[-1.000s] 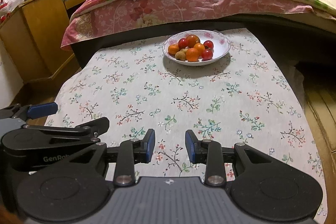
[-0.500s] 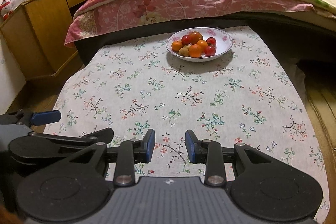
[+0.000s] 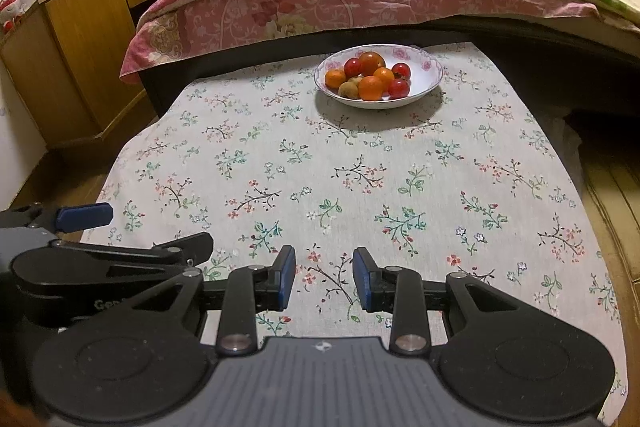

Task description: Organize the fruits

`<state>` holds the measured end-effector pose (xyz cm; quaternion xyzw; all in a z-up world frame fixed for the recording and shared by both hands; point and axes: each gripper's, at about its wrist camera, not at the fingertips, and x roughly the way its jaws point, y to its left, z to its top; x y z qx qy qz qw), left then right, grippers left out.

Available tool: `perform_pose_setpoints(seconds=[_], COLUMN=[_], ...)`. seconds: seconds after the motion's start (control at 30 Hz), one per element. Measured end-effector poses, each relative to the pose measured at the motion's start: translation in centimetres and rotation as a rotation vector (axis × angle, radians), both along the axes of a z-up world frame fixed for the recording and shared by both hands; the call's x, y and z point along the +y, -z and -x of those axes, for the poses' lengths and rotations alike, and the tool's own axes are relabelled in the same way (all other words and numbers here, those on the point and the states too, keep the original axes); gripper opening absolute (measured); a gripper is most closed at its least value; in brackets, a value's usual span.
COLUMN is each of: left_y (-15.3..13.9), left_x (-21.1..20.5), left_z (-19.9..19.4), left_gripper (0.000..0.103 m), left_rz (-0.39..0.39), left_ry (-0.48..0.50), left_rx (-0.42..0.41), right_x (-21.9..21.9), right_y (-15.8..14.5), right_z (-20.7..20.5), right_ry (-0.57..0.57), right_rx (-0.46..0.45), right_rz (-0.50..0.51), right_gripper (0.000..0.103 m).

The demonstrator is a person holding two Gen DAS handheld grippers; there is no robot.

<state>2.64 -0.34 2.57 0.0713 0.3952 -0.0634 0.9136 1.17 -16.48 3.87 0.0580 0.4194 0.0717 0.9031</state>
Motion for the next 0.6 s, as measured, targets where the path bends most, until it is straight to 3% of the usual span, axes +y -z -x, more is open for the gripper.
perform_pose_setpoints(seconds=[0.6], left_y=[0.17], left_x=[0.0], left_z=[-0.09], left_gripper=[0.103], left_rz=[0.003], left_ry=[-0.005], left_rx=[0.008], right_x=[0.15], right_y=[0.5], right_z=[-0.13], right_ry=[0.003], right_rx=[0.02], right_rz=[0.011], right_gripper=[0.032])
